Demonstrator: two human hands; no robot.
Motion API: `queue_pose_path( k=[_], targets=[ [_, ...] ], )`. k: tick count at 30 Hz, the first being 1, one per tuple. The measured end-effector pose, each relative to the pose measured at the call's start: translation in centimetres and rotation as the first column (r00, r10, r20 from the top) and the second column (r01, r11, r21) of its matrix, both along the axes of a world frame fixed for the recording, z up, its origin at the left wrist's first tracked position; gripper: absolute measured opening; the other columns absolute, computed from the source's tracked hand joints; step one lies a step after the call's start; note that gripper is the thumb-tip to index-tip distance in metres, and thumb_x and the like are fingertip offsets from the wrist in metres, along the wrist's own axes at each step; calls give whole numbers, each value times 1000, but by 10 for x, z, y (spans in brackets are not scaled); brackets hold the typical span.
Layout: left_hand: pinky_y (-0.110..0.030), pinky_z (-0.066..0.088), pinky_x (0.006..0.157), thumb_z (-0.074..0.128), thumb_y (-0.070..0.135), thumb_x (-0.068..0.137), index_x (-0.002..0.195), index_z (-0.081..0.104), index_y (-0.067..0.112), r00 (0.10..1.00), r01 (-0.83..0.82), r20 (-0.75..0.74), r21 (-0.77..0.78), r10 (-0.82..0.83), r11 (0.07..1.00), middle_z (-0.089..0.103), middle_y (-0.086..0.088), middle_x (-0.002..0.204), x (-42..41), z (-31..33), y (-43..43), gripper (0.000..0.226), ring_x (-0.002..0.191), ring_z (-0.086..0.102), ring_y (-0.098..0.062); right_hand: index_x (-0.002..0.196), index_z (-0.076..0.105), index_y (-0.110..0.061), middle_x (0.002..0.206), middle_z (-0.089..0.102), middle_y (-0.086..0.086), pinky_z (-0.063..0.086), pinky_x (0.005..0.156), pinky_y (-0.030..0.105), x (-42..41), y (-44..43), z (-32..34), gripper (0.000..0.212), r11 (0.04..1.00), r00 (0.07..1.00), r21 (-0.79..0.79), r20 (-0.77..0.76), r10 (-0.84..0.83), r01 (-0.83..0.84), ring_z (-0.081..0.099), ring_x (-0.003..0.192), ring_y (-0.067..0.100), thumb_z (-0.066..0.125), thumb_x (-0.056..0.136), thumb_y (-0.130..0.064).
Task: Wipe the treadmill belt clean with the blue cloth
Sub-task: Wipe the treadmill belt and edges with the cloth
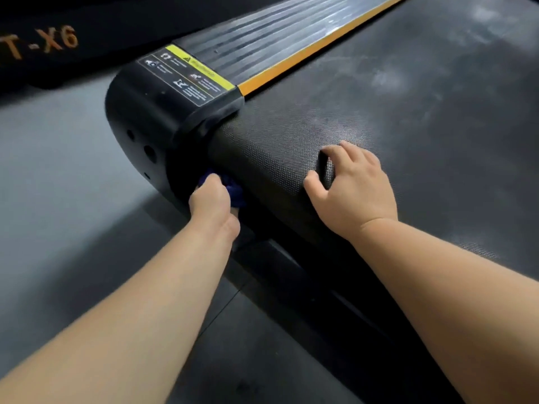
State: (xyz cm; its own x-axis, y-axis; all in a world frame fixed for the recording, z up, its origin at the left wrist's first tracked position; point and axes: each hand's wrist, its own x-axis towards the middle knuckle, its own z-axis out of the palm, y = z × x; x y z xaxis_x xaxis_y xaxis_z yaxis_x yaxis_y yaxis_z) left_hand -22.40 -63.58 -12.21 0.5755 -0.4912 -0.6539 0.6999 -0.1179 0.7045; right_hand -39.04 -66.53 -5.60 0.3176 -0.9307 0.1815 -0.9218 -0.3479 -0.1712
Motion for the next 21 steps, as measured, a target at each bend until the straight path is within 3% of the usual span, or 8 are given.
queue_pose_path(
  k=[2, 4, 8, 11, 14, 16, 18, 21],
  targets=[
    [-23, 47, 53, 44, 8, 88, 95, 59, 12, 1000, -8, -16, -29, 7, 1000, 54, 0, 67, -4, 1, 3, 17, 59, 54, -13, 133, 47, -21, 144, 42, 2, 23, 112, 34, -1, -1, -1, 54, 1000, 1000, -6, -3, -3, 2, 30, 134, 24, 42, 88, -51],
    [-25, 50, 54, 44, 3, 87, 83, 57, 15, 1000, -22, 17, -59, 23, 998, 57, 2, 66, -12, 5, 7, 19, 57, 57, -13, 131, 48, -21, 138, 46, 2, 27, 107, 33, 0, -3, 1, 51, 1000, 1000, -18, 5, 4, -4, 34, 128, 24, 43, 89, -50],
    [-38, 55, 64, 50, 10, 75, 70, 57, 11, 981, 126, 143, 39, -131, 991, 63, -3, 68, -64, -1, 35, 9, 68, 64, -28, 129, 50, -21, 134, 49, -1, 29, 104, 33, -2, -4, -1, 45, 1000, 1000, -29, 18, 3, -3, 36, 124, 25, 42, 91, -44],
    [-31, 47, 58, 52, 15, 76, 75, 57, 11, 958, 285, 24, 43, -286, 957, 57, -5, 68, -102, -2, 60, 7, 61, 54, -22, 131, 50, -22, 138, 47, -1, 27, 107, 34, -1, -5, -1, 43, 1000, 1000, -26, 28, -2, 3, 35, 128, 26, 41, 93, -39],
    [-26, 34, 52, 50, 13, 75, 74, 50, 9, 929, 348, -108, -68, -354, 935, 48, -4, 68, -106, -4, 66, 4, 54, 40, -18, 132, 50, -22, 141, 46, 0, 26, 109, 35, -2, -7, -1, 42, 1000, 999, 3, 36, 2, -3, 33, 131, 26, 38, 95, -38],
    [-32, 45, 55, 49, 16, 63, 79, 53, 3, 945, 314, -70, -69, -319, 947, 52, -5, 66, -94, -4, 62, 21, 55, 48, -23, 130, 52, -22, 139, 47, 1, 27, 108, 35, -4, -6, 0, 40, 1000, 998, 2, 56, 8, -9, 34, 129, 26, 36, 96, -36],
    [-42, 54, 67, 52, 12, 65, 73, 59, 10, 976, 211, 53, -27, -210, 977, 60, -7, 70, -75, -1, 59, 10, 68, 61, -29, 128, 53, -20, 136, 49, 3, 27, 105, 32, -5, 1, 2, 38, 999, 997, -27, 72, 30, -28, 36, 127, 27, 35, 97, -32],
    [-28, 49, 56, 48, 0, 81, 70, 57, 18, 977, 141, 169, -72, -127, 987, 57, -1, 69, -48, 3, 48, 22, 64, 57, -21, 125, 55, -19, 133, 51, 3, 28, 103, 30, -20, 23, 8, 35, 995, 984, -100, 175, -5, 22, 39, 125, 26, 40, 95, -26]
  ],
)
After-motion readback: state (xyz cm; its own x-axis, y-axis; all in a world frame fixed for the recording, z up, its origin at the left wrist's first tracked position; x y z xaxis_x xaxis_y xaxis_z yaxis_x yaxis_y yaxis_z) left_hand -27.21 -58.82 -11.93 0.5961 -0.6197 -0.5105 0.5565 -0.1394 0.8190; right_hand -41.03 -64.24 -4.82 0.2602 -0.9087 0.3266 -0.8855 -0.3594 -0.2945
